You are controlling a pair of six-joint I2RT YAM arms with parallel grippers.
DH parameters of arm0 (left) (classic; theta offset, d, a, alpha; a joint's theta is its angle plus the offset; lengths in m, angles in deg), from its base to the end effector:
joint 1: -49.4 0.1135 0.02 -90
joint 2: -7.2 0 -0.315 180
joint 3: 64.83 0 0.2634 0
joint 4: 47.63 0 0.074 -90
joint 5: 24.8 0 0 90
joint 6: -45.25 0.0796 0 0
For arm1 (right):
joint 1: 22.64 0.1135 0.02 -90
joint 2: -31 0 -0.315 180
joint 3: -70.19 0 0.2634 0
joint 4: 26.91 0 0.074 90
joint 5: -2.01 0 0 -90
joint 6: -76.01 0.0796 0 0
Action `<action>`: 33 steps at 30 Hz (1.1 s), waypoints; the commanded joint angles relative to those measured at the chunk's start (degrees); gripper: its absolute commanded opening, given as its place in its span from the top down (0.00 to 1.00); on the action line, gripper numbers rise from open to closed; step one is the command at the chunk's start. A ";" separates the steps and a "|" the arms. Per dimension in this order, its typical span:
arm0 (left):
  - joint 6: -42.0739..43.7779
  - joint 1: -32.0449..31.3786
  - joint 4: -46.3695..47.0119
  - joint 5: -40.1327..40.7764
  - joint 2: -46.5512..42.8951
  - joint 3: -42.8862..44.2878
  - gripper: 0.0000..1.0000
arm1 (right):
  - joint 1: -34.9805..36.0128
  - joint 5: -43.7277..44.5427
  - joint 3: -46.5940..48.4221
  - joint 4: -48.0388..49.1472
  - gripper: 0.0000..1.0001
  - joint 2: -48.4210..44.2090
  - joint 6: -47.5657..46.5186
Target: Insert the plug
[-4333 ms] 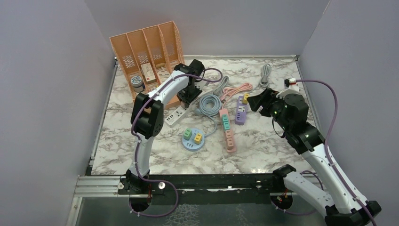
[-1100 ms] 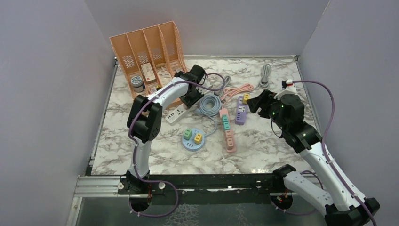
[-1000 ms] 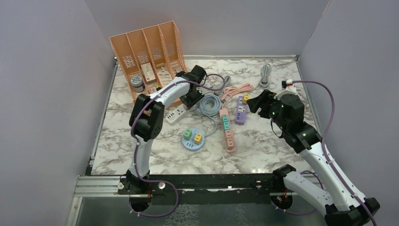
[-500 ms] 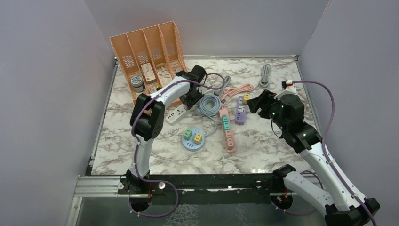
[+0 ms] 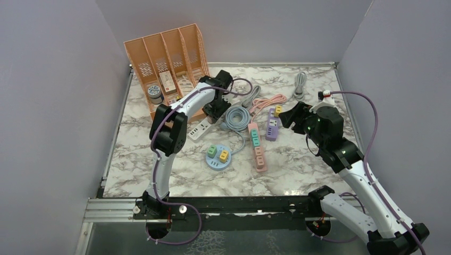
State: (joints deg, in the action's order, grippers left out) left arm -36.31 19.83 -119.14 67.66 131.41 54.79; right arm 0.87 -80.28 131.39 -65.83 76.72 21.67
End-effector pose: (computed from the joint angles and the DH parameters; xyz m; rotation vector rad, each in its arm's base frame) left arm 0.4336 -0.2421 0.2039 0.9357 2.7399 -0.0036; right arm 0.1823 0.0677 0.3485 0.3017 1.9931 0.5346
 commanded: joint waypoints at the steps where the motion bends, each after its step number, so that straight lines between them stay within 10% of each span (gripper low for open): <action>1: -2.85 0.38 -1.12 -0.46 -0.65 4.06 0.55 | -0.23 0.50 -0.74 0.34 0.36 -0.03 -0.24; 10: -3.02 0.38 -2.85 1.26 -2.04 4.18 0.49 | -0.22 0.29 -0.79 0.49 0.36 0.08 -0.33; 22: -3.63 0.38 -4.23 1.72 -0.63 2.53 1.00 | -0.22 0.00 -0.95 0.58 0.36 0.07 -0.23; 33: -3.97 0.29 1.21 1.00 2.27 -7.78 1.00 | -0.25 0.47 -0.88 0.51 0.36 0.07 -0.37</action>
State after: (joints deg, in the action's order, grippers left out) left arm -39.19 19.70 -116.65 68.12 128.67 52.63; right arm 0.87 -80.30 130.75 -65.81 76.83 21.69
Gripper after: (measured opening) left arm 0.325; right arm 0.643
